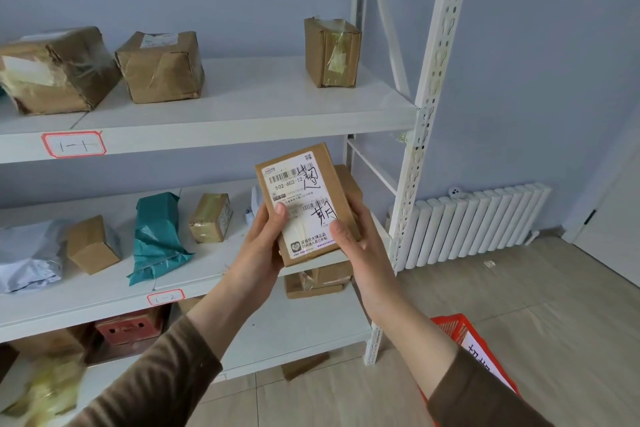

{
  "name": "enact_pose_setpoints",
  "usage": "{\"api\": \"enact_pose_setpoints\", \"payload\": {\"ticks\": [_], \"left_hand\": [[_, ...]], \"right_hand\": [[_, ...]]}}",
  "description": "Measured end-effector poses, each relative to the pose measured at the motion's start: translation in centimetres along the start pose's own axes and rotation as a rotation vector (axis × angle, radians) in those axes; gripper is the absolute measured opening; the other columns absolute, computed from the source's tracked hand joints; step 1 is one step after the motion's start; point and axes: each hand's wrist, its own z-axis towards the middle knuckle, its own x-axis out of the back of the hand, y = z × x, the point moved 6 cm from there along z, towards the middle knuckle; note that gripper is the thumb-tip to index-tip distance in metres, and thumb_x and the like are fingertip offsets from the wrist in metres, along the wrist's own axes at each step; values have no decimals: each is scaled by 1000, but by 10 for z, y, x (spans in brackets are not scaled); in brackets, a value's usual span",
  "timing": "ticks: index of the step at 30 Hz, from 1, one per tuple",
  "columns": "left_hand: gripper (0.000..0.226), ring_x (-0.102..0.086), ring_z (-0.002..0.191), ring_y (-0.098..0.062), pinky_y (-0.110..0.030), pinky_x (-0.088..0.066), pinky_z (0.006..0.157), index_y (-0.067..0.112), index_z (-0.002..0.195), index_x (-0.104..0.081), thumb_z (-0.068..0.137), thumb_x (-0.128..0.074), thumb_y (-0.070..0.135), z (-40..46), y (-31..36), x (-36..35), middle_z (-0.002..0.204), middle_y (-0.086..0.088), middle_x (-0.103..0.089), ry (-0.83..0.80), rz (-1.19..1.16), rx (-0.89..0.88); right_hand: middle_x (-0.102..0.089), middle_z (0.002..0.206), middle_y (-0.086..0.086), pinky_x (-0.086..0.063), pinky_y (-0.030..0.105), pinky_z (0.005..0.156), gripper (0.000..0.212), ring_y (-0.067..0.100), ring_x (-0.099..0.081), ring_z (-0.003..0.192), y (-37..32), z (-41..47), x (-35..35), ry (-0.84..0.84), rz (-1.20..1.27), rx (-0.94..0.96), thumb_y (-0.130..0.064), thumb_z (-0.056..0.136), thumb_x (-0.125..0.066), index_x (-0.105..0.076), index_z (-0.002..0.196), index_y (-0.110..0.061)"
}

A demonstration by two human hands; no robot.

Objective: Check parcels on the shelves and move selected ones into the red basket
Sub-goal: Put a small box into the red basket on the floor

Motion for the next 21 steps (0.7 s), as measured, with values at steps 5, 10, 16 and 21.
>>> {"api": "enact_pose_setpoints", "payload": {"ticks": [5,10,16,21], "left_hand": [[76,-72,120,-25,-59,-51,109,26,149,-36,86,-70,50,4,-11,-2,129,-3,-75,88,34,-15],[73,-67,127,-26,-53,-49,112,33,149,-40,86,-74,45,0,-44,-19,143,-8,-65,7,66,32],[67,-62,134,-31,-50,-49,110,39,157,-41,96,-68,36,5,-102,-57,146,-9,-63,-130,147,125],[63,-70,121,-22,-44,-51,107,23,146,-48,90,-76,30,21,-144,-81,135,-9,-71,-114,125,264]], "right_hand": [[-70,134,-9,-53,50,108,68,15,-68,123,11,-6,9,70,99,-20,-64,80,-71,-51,142,-46],[-73,129,-5,-54,51,107,65,18,-72,117,31,-18,36,211,195,-80,-60,81,-75,-52,138,-40],[-76,120,0,-60,38,96,58,16,-75,109,59,-39,88,363,221,-161,-51,82,-73,-50,131,-28],[-72,126,7,-59,46,100,63,21,-74,112,86,-51,130,505,245,-218,-46,81,-74,-48,132,-20]]}}
